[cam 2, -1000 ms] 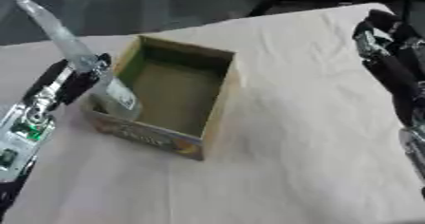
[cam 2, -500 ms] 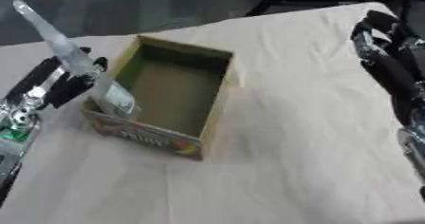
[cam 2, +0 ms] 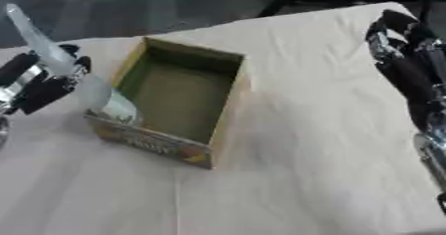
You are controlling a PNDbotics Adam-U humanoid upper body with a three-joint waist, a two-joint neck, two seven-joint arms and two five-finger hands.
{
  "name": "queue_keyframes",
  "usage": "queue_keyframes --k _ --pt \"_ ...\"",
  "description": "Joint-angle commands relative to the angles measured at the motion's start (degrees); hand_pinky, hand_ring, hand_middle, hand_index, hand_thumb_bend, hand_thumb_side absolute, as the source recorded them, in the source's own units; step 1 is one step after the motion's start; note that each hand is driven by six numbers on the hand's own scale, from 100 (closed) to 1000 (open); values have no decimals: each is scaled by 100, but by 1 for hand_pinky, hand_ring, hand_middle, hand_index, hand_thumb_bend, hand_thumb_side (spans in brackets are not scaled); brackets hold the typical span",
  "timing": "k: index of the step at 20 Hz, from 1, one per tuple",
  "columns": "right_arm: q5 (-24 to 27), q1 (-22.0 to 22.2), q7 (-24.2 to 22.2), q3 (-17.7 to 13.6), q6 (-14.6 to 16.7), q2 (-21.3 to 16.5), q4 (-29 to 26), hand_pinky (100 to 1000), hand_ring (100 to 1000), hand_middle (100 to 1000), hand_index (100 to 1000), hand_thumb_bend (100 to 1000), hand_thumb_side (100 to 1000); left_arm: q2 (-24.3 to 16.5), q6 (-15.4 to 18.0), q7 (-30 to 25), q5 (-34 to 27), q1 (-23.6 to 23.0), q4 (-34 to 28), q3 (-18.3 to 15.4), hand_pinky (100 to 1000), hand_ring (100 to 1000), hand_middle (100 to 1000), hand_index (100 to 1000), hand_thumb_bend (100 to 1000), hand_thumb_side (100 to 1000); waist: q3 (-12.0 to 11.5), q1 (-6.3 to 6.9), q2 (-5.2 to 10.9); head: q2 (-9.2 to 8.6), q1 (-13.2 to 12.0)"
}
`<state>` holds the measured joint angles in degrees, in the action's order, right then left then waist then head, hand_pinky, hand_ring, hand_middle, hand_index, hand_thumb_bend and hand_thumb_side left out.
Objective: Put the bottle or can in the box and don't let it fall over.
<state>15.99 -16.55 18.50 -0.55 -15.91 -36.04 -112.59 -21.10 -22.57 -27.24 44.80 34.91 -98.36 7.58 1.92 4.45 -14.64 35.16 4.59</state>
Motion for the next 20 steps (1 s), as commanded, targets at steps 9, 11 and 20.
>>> queue_keyframes --k 9,11,20 --pt "16 23 119 -140 29 -197 -132 864 865 902 915 100 541 -579 196 394 -1747 -595 -1301 -691 985 648 645 880 100 934 -75 -47 48 -58 78" --pt "37 6 134 -130 28 -183 -132 864 865 903 915 100 541 -686 145 596 -2311 -669 -1446 -792 984 646 637 871 100 921 -94 -54 58 -62 81" --pt "72 12 183 -130 35 -178 -146 862 864 901 914 100 541 -756 -72 1140 -2692 -643 -1338 -766 978 649 627 861 100 880 -89 -81 69 -91 67"
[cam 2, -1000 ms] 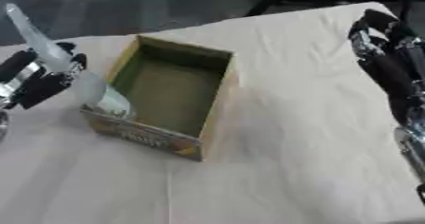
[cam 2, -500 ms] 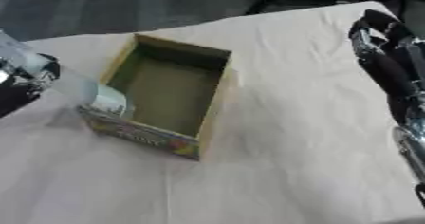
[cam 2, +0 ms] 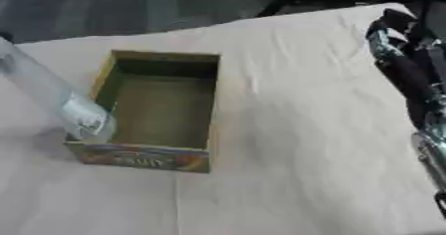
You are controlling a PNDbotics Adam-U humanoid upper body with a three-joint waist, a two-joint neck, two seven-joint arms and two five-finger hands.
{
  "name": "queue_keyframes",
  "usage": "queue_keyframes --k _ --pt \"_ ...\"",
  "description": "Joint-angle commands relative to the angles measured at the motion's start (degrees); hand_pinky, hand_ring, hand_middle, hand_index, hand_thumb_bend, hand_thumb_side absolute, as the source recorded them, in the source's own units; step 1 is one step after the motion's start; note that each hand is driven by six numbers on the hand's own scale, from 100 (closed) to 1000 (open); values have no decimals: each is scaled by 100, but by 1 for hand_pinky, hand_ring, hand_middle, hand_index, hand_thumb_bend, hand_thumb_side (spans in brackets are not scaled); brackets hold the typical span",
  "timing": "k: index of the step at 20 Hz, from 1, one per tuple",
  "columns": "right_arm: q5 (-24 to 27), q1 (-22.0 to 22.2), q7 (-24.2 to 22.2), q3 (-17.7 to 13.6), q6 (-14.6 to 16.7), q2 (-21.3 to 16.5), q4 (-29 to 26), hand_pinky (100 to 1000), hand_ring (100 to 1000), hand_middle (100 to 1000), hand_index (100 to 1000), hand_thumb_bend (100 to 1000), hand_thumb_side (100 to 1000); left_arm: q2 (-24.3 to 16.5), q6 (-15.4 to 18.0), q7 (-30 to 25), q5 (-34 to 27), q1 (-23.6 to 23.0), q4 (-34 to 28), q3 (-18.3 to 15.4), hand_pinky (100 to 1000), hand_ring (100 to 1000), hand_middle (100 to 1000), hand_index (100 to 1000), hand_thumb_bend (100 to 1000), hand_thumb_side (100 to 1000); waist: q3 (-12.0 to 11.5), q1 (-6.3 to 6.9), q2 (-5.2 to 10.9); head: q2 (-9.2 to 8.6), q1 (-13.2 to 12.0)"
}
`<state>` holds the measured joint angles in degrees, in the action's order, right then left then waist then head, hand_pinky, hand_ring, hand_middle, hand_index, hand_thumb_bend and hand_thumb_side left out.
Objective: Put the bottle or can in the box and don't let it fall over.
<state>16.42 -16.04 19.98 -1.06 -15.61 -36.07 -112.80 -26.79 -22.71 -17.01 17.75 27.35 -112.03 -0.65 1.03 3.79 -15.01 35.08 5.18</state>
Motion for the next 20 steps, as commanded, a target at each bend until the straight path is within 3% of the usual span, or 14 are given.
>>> queue_keyframes --k 1,2,4,6,8,9,11,14,16,20 --pt "36 -45 37 -73 3 -168 -126 861 864 901 914 100 541 -163 -67 126 46 167 110 151 991 686 682 897 100 877 5 -15 106 -82 5" --pt "43 -55 34 -63 0 -163 -129 861 864 901 914 100 541 -117 -73 98 86 266 235 307 1000 713 720 927 100 872 14 -14 110 -77 -10" --pt "58 -81 26 -46 -5 -149 -133 860 862 900 913 100 542 43 -52 63 205 517 587 626 1000 737 752 1000 100 769 36 -11 116 -80 -55" --pt "69 -99 8 -23 -16 -139 -133 860 862 901 911 100 543 284 40 171 331 785 1004 870 1000 757 780 1000 100 681 58 -13 112 -80 -82" --pt "71 -109 -8 -11 -26 -138 -132 859 862 901 912 100 544 496 202 312 528 1028 1411 1068 1000 843 880 1000 100 636 80 -9 103 -76 -112" --pt "71 -111 -9 -9 -29 -139 -132 859 862 901 912 100 544 572 315 299 670 1131 1598 1160 1000 927 947 1000 100 698 91 -2 98 -73 -125" --pt "69 -111 -14 -7 -35 -146 -133 859 862 900 911 100 546 660 609 -94 1227 1287 1931 1309 1000 981 984 1000 100 792 101 17 87 -64 -135" --pt "68 -111 -10 -16 -41 -153 -132 858 861 900 911 100 548 662 779 -681 2321 1330 2175 1268 996 898 871 888 118 1000 84 49 53 -78 -108" --pt "66 -107 -4 -23 -43 -163 -133 858 861 899 911 100 549 623 645 -928 3135 1278 2250 1185 873 827 803 858 100 1000 65 64 29 -82 -73" --pt "57 -107 -9 -27 -48 -174 -135 858 861 900 911 100 549 539 551 -1469 4183 1118 2115 1105 818 805 778 889 100 1000 45 75 -10 -86 -39"
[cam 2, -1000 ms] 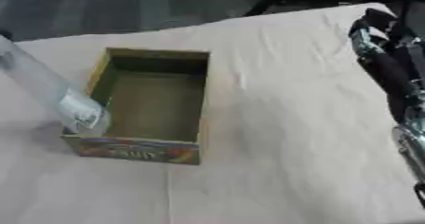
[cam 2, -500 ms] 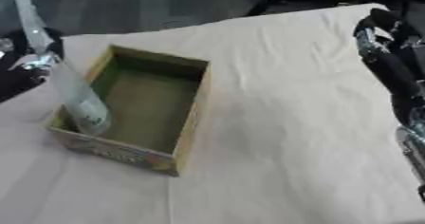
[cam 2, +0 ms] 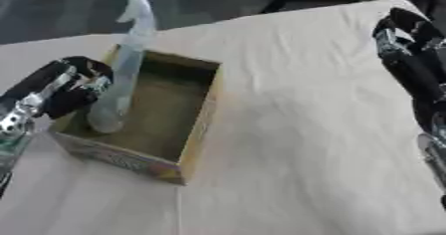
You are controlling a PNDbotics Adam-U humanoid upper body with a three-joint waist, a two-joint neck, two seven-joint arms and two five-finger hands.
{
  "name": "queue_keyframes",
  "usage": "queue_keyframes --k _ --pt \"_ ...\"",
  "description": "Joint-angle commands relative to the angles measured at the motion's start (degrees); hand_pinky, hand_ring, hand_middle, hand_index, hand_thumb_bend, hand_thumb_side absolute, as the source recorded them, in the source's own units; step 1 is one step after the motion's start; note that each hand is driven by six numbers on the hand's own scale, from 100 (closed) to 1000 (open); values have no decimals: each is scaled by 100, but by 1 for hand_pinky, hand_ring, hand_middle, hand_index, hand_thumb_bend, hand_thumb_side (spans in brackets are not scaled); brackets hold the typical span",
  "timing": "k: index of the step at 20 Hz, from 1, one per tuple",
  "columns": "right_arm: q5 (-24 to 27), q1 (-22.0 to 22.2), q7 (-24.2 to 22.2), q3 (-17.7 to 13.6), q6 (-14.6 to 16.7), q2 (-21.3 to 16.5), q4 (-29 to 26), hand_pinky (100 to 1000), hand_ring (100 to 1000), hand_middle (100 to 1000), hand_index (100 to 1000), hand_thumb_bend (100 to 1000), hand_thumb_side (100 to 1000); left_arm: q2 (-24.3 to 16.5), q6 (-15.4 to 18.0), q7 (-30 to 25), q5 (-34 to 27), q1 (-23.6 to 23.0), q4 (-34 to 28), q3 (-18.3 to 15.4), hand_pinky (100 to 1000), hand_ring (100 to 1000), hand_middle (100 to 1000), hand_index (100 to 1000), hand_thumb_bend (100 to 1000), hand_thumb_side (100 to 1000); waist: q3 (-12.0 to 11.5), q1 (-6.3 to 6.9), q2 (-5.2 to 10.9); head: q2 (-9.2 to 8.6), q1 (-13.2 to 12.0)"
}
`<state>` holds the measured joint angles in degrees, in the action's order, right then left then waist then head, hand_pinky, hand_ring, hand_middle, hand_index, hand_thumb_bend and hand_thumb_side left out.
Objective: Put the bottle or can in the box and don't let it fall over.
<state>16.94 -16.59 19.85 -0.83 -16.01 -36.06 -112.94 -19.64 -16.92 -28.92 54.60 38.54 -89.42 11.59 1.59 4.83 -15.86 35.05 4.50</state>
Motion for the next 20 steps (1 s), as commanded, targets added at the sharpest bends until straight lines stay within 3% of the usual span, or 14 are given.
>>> queue_keyframes --k 1,4,6,8,11,14,17,20 --pt "1 -48 5 -53 -8 -178 -121 858 861 900 911 100 548 -218 -42 -359 569 -65 -246 -176 823 799 771 879 100 1000 -12 -31 66 -84 38" --pt "-12 -28 20 -71 -3 -192 -123 858 861 900 912 100 548 -347 -216 -225 283 -268 -798 -496 866 741 743 884 100 1000 -24 -37 42 -95 71" --pt "-15 -14 33 -82 0 -197 -124 858 861 900 912 100 548 -409 -409 383 -379 -367 -1391 -772 937 737 737 926 100 843 -47 -43 34 -101 102" --pt "-11 -11 40 -85 3 -198 -126 858 861 900 912 100 547 -460 -479 1327 -1447 -458 -1945 -982 970 741 739 961 100 764 -71 -50 38 -98 116" --pt "7 -16 41 -79 5 -189 -131 858 862 900 912 100 546 -525 -143 2549 -3174 -530 -2219 -1131 995 744 751 972 100 709 -81 -69 73 -94 120" --pt "59 -76 32 -73 32 -248 -160 858 861 900 912 100 539 -668 283 3289 -4368 -549 -2161 -1147 1000 746 736 956 100 679 -50 -96 36 -195 89" --pt "111 -148 29 -86 121 -355 -165 857 862 901 912 100 541 -921 608 3744 -5032 -729 -2195 -1222 1000 716 715 937 100 669 -40 -116 20 -142 55" --pt "125 -190 40 -90 190 -410 -165 858 863 901 912 100 528 -1094 835 4198 -5291 -1000 -2324 -1409 991 675 634 872 100 651 -32 -130 2 75 87"
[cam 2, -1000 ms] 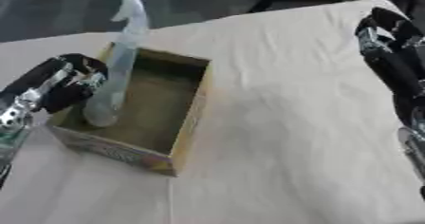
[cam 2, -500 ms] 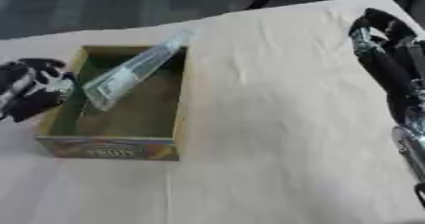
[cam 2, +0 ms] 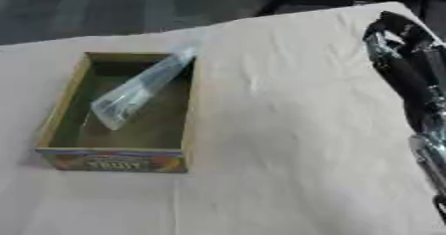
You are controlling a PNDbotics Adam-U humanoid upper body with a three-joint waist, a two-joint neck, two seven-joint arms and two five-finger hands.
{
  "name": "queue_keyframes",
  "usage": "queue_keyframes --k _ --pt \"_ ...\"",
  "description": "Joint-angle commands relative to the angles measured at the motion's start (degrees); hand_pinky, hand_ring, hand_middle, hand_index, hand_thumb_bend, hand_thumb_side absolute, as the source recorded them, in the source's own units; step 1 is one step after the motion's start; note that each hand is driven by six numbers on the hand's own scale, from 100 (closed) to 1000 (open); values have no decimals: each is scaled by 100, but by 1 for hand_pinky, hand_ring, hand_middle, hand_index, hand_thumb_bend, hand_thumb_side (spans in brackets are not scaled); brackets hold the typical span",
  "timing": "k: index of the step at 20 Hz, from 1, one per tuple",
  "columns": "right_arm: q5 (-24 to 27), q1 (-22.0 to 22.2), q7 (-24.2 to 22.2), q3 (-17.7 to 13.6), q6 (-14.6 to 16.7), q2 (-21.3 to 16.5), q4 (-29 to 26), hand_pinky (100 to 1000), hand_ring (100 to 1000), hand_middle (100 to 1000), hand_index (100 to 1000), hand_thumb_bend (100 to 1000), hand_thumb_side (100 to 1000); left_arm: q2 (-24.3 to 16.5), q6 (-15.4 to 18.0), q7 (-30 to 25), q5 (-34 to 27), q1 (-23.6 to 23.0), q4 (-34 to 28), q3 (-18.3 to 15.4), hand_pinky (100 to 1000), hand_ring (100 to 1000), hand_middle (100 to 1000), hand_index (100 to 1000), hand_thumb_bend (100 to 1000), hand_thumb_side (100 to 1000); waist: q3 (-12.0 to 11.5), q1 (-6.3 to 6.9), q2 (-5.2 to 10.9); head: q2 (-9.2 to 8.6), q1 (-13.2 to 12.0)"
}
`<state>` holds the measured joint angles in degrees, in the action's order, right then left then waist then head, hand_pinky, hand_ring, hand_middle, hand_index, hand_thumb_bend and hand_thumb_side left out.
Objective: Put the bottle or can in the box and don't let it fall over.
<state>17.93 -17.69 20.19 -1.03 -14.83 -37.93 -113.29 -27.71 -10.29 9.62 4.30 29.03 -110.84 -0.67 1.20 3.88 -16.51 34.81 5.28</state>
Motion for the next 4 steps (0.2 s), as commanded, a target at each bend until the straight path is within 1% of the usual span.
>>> queue_keyframes --k 1,4 --pt "25 -90 6 -70 95 -230 -130 858 863 901 912 100 528 -314 229 529 -319 -152 -215 -251 992 673 619 863 100 653 12 -45 60 151 -3" --pt "24 -113 8 -73 152 -240 -130 858 862 901 912 100 526 -356 311 938 -398 -394 -257 -335 990 666 589 852 100 653 13 -85 47 235 -95"
